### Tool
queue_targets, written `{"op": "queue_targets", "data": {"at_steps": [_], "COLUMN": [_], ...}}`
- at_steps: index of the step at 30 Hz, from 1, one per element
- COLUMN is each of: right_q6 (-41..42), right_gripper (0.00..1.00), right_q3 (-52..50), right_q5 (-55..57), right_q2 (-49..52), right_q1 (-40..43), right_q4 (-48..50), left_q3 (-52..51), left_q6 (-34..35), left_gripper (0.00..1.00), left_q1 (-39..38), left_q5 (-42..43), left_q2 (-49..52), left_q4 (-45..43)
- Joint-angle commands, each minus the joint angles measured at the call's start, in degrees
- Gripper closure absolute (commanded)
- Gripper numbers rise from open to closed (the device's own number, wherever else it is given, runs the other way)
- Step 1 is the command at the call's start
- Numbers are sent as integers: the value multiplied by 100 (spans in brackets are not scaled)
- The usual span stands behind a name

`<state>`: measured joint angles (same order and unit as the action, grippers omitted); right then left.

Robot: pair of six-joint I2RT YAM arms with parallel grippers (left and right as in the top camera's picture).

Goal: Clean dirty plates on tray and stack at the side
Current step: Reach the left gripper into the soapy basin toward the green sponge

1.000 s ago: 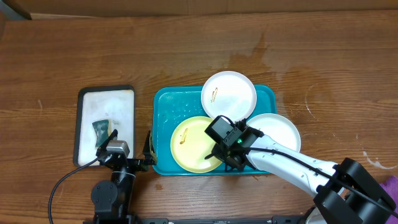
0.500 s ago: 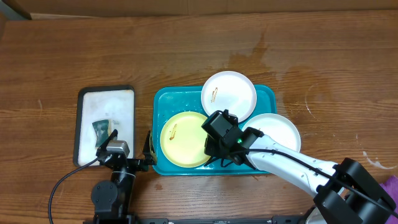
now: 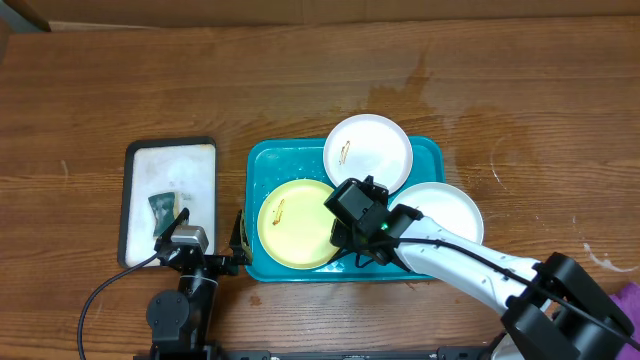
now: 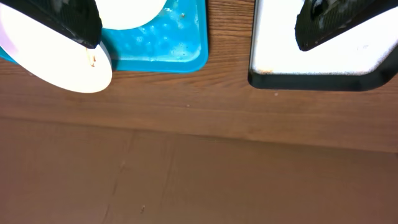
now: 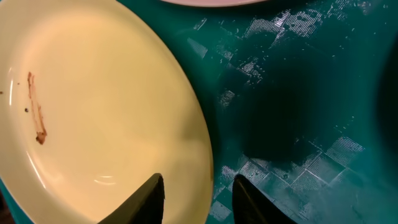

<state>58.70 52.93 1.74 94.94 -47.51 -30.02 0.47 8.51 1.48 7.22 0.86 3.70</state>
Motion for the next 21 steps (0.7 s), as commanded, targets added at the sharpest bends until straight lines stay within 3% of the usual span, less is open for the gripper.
{"op": "queue_targets", "data": {"at_steps": [1, 9, 12, 15, 21], "right_q6": [179, 173, 131, 129, 87], "right_gripper": [63, 74, 82, 83, 83], "right_q3": [55, 55, 55, 55, 55], "right_q5": [-68, -332, -332, -334, -332], "right_q2": [328, 387, 387, 387, 387], "right_q1": [-15, -7, -4, 0, 0], "right_q4": [181, 367, 378, 380, 378], "left_q3": [-20, -20, 157, 1016, 3727], "left_q6": [-125, -118, 396, 828, 361], "left_gripper": [0, 0, 0, 0, 0], "left_q1": [-33, -33, -33, -31, -22], "left_q5": [-17, -15, -17, -396, -1139], "left_q2": [-59, -59, -59, -39, 1263], "left_q4": [15, -85, -232, 732, 3134]}}
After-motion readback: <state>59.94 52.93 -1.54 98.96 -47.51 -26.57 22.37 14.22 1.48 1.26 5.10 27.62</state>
